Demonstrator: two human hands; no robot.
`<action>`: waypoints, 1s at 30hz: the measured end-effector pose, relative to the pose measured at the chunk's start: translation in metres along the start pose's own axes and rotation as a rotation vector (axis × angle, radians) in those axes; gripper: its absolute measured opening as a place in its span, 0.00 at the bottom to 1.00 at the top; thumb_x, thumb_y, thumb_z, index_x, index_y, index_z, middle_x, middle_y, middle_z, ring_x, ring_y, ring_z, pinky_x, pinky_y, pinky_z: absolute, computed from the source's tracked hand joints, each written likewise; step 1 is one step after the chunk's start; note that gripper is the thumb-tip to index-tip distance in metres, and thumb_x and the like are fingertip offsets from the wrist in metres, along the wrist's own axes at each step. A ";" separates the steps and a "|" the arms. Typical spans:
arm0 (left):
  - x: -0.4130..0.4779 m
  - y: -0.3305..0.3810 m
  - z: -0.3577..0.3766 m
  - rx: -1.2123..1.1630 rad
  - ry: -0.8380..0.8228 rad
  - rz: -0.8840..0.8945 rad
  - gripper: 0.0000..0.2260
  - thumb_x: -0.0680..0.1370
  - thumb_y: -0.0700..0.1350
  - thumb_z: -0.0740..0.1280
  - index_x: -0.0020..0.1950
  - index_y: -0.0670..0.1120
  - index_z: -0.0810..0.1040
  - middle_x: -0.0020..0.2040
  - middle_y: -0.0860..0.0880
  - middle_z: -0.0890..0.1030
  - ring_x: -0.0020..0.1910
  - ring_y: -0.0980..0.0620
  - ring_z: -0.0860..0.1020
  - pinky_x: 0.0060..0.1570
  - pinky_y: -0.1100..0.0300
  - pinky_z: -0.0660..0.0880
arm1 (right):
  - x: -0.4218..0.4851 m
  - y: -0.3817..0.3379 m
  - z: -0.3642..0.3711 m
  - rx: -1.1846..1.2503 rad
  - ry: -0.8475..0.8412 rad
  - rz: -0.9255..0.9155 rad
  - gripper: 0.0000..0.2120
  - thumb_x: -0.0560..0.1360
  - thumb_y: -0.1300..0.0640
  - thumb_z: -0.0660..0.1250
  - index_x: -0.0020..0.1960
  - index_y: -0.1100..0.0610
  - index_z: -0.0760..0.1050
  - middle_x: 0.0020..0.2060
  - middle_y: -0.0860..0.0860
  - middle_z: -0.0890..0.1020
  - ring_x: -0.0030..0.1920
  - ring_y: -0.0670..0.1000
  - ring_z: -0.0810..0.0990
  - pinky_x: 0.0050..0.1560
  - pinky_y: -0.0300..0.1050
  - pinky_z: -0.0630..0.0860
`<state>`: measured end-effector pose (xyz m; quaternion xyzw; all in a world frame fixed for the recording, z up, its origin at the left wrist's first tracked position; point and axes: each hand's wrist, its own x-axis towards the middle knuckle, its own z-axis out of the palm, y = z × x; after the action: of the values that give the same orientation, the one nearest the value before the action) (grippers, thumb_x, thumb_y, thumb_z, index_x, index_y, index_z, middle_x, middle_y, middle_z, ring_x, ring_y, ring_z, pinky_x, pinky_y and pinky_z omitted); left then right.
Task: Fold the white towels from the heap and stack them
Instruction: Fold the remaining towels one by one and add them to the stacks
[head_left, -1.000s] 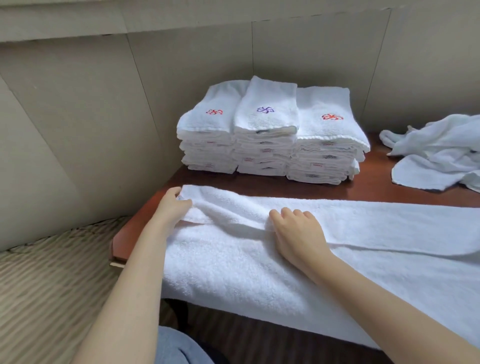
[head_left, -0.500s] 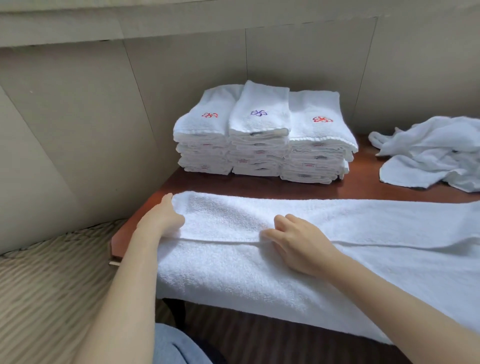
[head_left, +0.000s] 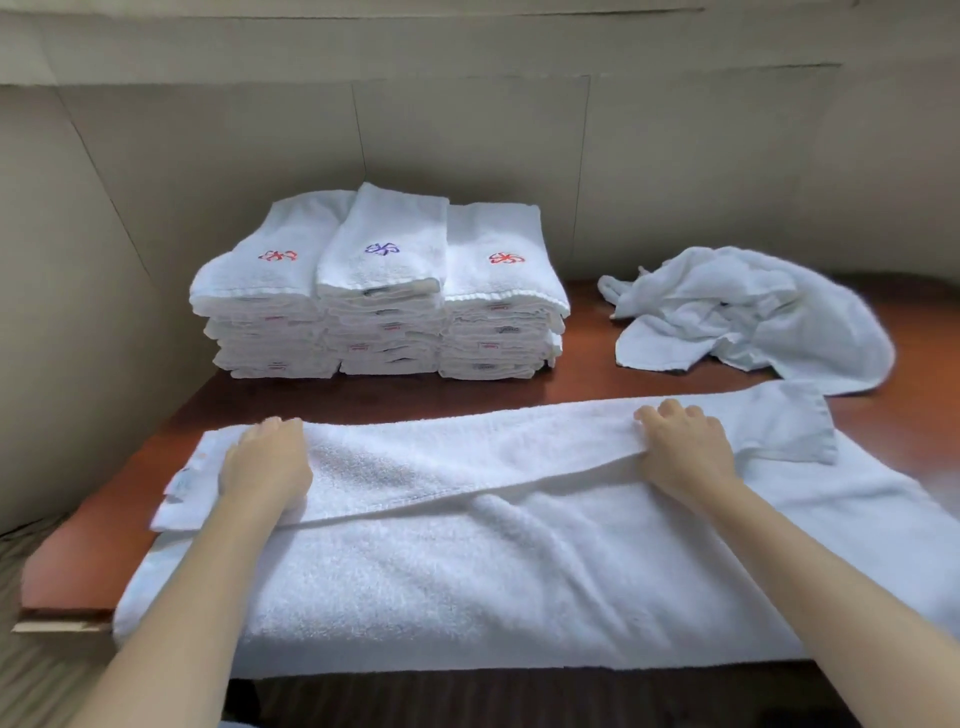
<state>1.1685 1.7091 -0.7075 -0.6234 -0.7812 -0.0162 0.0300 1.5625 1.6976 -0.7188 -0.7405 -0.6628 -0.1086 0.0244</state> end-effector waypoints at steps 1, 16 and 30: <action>0.002 0.007 -0.001 -0.078 0.047 0.029 0.23 0.76 0.34 0.57 0.72 0.45 0.66 0.69 0.44 0.70 0.66 0.44 0.68 0.61 0.51 0.70 | 0.000 0.014 0.002 0.016 -0.013 0.043 0.21 0.73 0.58 0.60 0.66 0.52 0.67 0.59 0.53 0.73 0.58 0.57 0.72 0.57 0.49 0.68; -0.031 0.203 0.002 -0.341 0.024 0.579 0.09 0.80 0.45 0.55 0.42 0.44 0.70 0.47 0.47 0.75 0.53 0.45 0.73 0.52 0.52 0.71 | -0.031 0.135 0.004 0.082 0.337 0.420 0.11 0.69 0.71 0.62 0.48 0.65 0.80 0.41 0.63 0.78 0.43 0.63 0.74 0.43 0.53 0.67; -0.032 0.211 0.017 -0.176 -0.298 0.606 0.31 0.78 0.66 0.53 0.78 0.58 0.49 0.79 0.49 0.42 0.78 0.49 0.41 0.73 0.43 0.41 | -0.032 0.151 -0.013 -0.049 -0.072 0.518 0.09 0.73 0.65 0.57 0.44 0.53 0.71 0.50 0.52 0.81 0.54 0.56 0.76 0.51 0.45 0.63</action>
<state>1.3805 1.7255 -0.7292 -0.8228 -0.5518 0.0172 -0.1346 1.7067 1.6458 -0.6963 -0.8892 -0.4488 -0.0881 0.0097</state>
